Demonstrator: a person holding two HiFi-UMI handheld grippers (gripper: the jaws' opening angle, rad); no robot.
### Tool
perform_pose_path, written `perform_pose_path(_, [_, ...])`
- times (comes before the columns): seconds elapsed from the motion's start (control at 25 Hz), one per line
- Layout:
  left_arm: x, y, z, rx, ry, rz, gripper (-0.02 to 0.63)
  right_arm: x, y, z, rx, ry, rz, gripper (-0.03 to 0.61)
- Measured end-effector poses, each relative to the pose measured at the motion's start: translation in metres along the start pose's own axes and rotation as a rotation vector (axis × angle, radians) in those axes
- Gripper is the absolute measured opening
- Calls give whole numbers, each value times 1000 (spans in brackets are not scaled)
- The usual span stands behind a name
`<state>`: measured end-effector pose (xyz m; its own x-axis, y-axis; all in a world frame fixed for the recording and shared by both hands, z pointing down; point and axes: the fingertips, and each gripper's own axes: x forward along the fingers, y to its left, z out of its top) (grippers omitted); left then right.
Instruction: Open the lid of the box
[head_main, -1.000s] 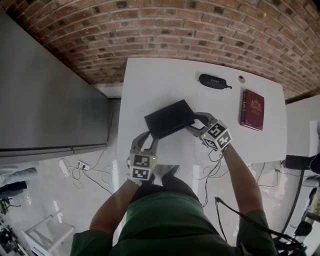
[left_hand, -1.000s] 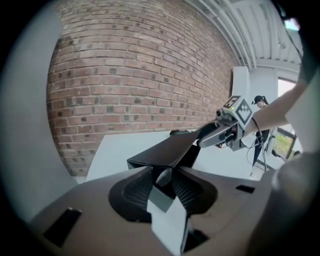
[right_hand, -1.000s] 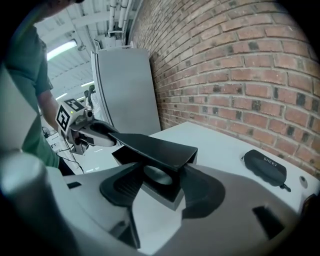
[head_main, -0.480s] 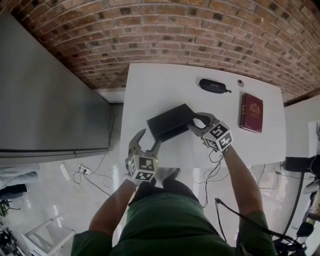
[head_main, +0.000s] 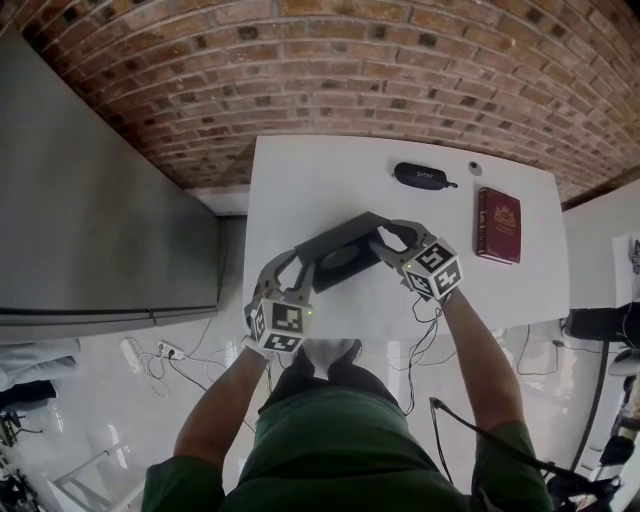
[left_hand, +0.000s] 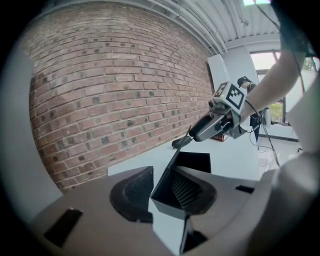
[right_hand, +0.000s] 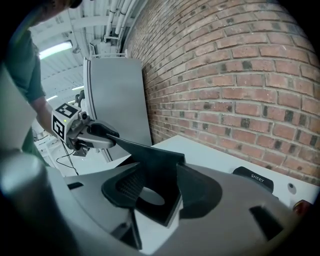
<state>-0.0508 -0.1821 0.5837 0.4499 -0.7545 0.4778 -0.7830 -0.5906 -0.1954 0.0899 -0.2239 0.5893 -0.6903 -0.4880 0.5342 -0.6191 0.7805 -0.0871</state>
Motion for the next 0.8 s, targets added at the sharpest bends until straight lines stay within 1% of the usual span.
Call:
perform_pose_path(0.16, [3, 12, 8, -18, -20, -1, 81, -6, 2, 11, 8, -29, -23, 199])
perform_pose_path(0.28, [6, 17, 11, -13, -27, -9, 57, -13, 1, 18, 5, -45, -50, 198])
perform_pose_path(0.48, [13, 32, 14, -47, -34, -15, 57, -26, -1, 32, 20, -84, -97, 190])
perform_pose_path(0.64, [20, 44, 15, -51, -38, -28, 64, -37, 2, 49, 63, -139, -120, 184])
perform_pose_path(0.8, [28, 56, 15, -59, -48, -40, 77, -47, 7, 66, 70, -181, -148, 172])
